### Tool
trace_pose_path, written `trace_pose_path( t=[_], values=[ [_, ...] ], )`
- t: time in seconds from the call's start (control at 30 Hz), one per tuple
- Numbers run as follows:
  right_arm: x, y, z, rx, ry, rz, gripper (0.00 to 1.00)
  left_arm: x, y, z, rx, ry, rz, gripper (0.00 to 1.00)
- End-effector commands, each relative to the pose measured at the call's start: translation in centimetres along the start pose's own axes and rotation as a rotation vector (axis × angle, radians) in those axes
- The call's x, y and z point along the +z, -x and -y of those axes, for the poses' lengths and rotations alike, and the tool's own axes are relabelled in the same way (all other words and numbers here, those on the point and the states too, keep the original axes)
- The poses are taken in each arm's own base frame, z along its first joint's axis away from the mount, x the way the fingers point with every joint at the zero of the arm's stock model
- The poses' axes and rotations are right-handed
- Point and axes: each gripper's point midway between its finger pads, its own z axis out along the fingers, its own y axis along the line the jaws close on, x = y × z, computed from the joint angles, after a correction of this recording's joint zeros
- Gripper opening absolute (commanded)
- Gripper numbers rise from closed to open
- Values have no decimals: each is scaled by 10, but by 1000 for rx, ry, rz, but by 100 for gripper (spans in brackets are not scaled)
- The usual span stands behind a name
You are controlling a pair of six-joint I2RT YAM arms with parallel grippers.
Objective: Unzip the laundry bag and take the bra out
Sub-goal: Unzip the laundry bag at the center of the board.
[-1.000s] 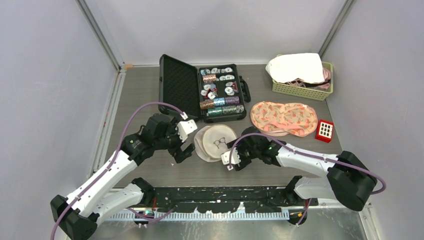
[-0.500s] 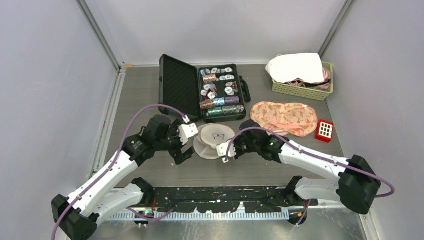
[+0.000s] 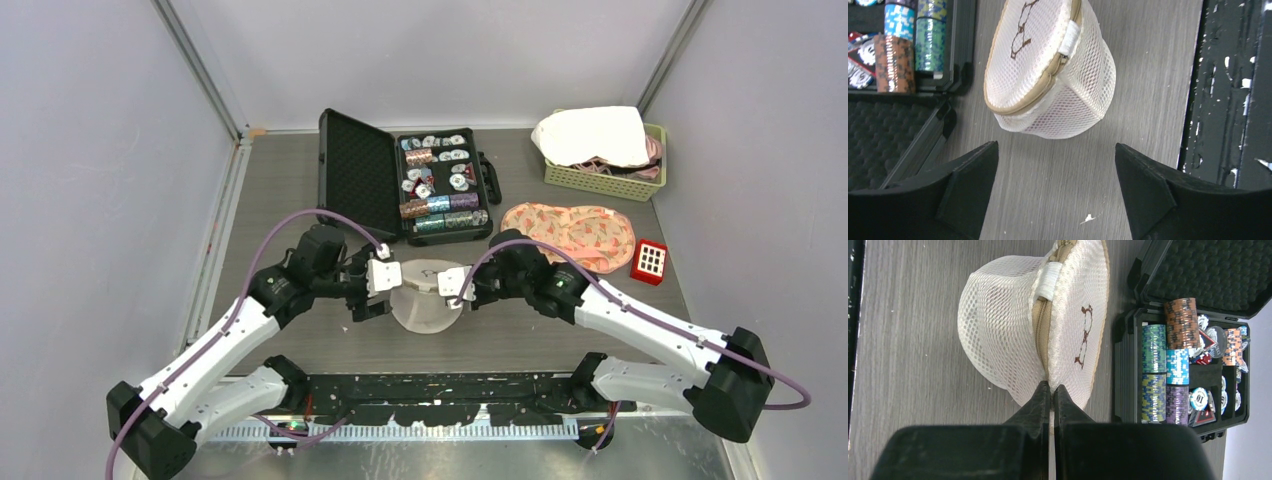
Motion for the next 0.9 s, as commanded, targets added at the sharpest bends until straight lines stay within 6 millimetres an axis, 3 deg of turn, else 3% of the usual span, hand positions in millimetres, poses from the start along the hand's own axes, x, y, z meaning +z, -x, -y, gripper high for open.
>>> trace_pose_path(
  t=[0.0, 0.17, 0.3, 0.47, 0.6, 0.67, 0.73, 0.87],
  values=[
    [-16, 32, 16, 5, -43, 91, 1, 1, 39, -14, 124, 2, 124, 80],
    [-19, 37, 13, 1, -27, 112, 1, 18, 43, -13, 174, -4, 127, 78],
    [-21, 41, 14, 0, -30, 125, 1, 30, 53, -12, 175, -9, 147, 71],
    [-28, 57, 21, 44, -51, 172, 1, 35, 56, -10, 160, -23, 146, 48],
    [-35, 64, 26, 70, -76, 196, 1, 34, 56, -1, 139, -66, 149, 36],
    [-39, 65, 26, 93, -82, 197, 3, 33, 58, 1, 130, -76, 154, 22],
    [-42, 66, 26, 122, -87, 195, 14, 30, 62, 2, 110, -77, 159, 1],
    [-49, 71, 24, 213, -91, 209, 62, 26, 70, 2, 63, -76, 178, 0]
  ],
)
